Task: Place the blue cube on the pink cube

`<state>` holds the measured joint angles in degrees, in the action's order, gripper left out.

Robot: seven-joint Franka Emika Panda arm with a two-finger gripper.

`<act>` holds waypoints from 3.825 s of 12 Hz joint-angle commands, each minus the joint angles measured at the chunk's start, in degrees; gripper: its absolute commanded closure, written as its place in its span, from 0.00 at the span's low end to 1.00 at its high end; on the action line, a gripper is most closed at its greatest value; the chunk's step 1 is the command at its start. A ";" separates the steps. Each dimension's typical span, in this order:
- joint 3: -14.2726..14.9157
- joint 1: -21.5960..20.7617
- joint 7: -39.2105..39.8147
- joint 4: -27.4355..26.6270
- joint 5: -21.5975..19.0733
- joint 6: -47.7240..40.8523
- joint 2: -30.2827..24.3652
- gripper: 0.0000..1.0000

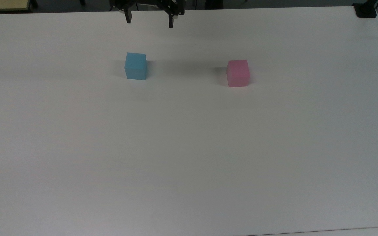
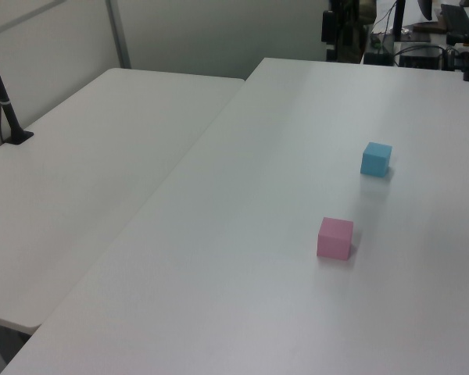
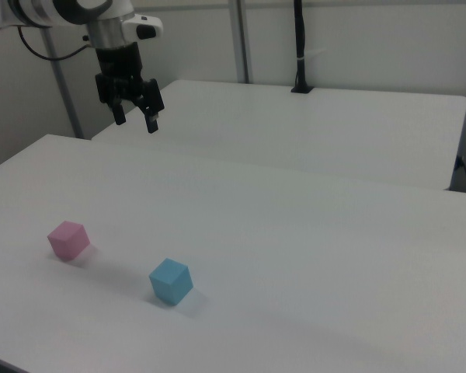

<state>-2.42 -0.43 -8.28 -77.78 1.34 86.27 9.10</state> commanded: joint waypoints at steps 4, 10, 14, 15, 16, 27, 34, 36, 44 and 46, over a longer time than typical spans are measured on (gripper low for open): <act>0.31 0.16 0.01 -0.79 -0.99 -0.84 -1.62 0.00; 0.22 -0.19 -0.78 -0.88 -0.99 -1.45 -1.62 0.00; 0.13 -0.36 -0.52 -1.05 -0.99 -1.19 -1.54 0.00; 0.13 -0.36 -0.17 -1.06 -0.99 -1.19 -1.54 0.00; 0.05 -0.36 0.01 -1.06 -0.99 -1.28 -1.54 0.00; -0.48 -1.33 0.89 -5.26 0.06 -0.84 -0.74 0.00; 3.10 -1.59 8.16 -25.90 2.35 10.31 -10.23 0.00; 6.09 -1.77 11.86 -28.38 2.96 10.93 -10.24 0.00; 9.10 -3.70 12.49 -46.57 8.67 30.01 -11.56 0.00; 9.19 -3.26 12.41 -48.94 9.38 33.77 -11.21 0.00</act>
<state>5.45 -2.76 3.81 -121.97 9.21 115.32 0.19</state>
